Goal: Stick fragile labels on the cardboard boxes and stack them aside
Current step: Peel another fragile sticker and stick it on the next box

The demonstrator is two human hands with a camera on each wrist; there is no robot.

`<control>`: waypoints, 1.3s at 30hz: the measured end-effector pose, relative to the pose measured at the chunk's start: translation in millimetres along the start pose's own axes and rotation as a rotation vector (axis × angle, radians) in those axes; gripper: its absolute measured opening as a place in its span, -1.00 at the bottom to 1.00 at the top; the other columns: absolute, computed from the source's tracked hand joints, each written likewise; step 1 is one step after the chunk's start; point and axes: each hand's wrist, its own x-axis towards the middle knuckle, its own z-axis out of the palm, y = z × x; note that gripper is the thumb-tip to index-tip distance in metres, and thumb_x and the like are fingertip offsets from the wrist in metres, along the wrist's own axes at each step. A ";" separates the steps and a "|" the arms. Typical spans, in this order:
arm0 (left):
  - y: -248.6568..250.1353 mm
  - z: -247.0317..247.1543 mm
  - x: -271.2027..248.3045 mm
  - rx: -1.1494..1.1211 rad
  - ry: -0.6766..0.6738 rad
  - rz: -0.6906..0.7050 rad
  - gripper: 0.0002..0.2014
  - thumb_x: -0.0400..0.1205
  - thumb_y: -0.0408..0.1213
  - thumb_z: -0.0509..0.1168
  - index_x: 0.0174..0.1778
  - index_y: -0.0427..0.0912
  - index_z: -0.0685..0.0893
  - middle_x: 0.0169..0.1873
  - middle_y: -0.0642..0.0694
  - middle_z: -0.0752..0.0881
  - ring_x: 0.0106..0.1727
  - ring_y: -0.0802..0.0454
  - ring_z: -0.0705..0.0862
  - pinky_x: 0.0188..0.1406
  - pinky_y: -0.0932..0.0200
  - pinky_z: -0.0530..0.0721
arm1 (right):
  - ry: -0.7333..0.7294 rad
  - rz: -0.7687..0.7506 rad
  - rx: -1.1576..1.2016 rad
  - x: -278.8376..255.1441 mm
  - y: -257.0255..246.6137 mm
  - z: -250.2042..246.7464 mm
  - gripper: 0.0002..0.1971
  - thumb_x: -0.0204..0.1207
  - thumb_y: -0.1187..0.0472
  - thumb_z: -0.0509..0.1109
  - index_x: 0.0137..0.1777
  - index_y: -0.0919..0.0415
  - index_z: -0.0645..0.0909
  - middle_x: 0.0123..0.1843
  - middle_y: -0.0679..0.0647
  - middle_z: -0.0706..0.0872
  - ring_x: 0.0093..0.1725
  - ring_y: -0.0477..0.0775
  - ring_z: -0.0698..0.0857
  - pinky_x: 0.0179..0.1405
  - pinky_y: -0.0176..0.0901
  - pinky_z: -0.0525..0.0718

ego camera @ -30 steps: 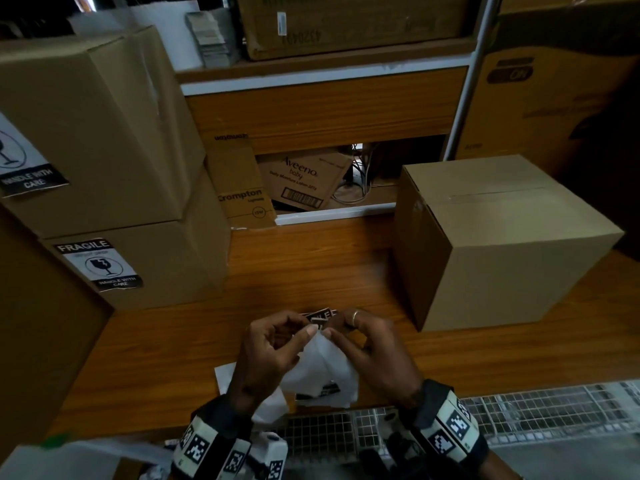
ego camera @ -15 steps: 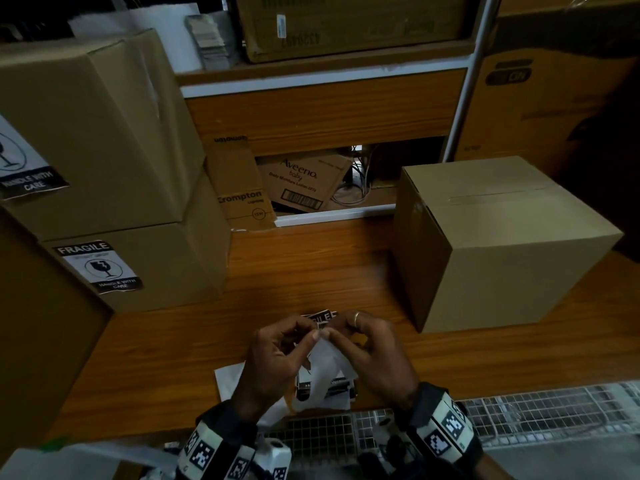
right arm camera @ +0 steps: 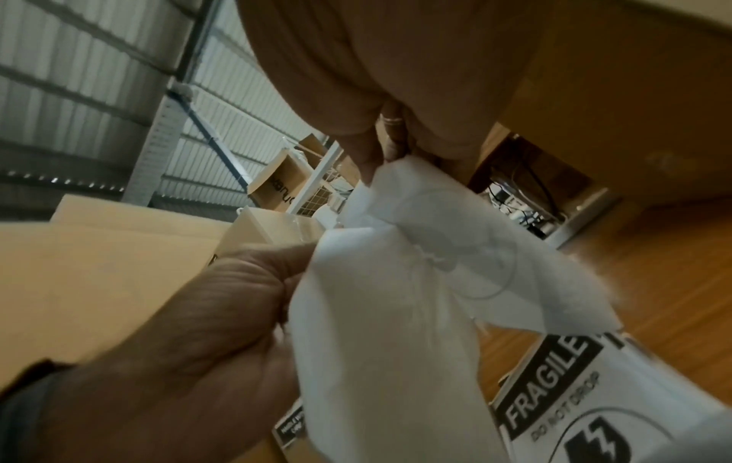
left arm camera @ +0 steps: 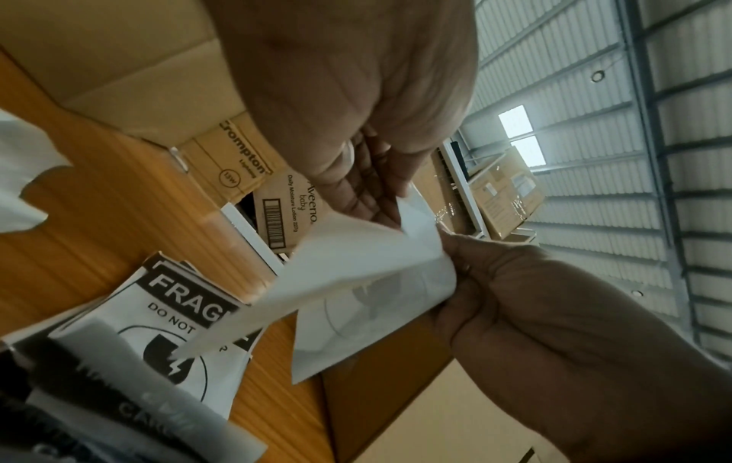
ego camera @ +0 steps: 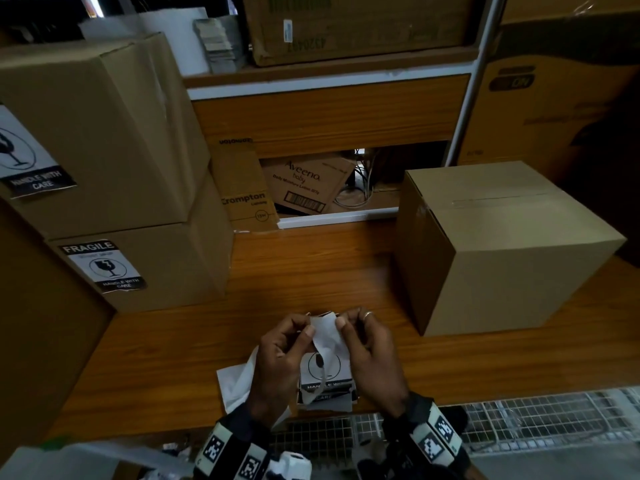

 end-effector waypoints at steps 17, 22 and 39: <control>4.1 -4.1 -0.3 -0.242 0.066 -0.212 -0.79 0.83 -0.39 0.12 0.06 -0.37 0.64 -0.29 0.03 0.76 -0.24 0.17 0.72 -0.24 0.30 0.69 | -0.182 -0.024 0.097 0.4 -3.0 -7.5 -0.76 0.77 0.17 0.28 0.12 0.23 0.77 0.01 0.08 0.87 0.04 0.01 0.83 -0.03 -0.20 0.74; 3.0 -12.6 1.0 -0.211 0.004 -0.252 -0.78 0.79 -0.21 0.18 0.02 -0.29 0.63 -0.32 0.04 0.74 -0.24 0.15 0.72 -0.25 0.30 0.68 | -0.162 -0.134 -0.146 2.3 15.3 -7.0 -0.95 0.65 0.13 0.49 -0.04 0.03 0.76 -0.13 -0.03 0.79 -0.09 0.02 0.75 -0.12 -0.01 0.73; -11.3 -27.4 -5.5 0.005 0.012 -0.318 -0.75 0.77 -0.16 0.29 0.13 -0.31 0.69 0.04 -0.34 0.80 0.18 -0.38 0.75 0.21 -0.38 0.72 | -0.314 -0.016 -0.171 -7.1 10.4 4.8 -0.84 0.71 0.18 0.41 0.16 -0.09 0.74 0.11 -0.22 0.84 0.07 -0.13 0.84 -0.13 0.02 0.88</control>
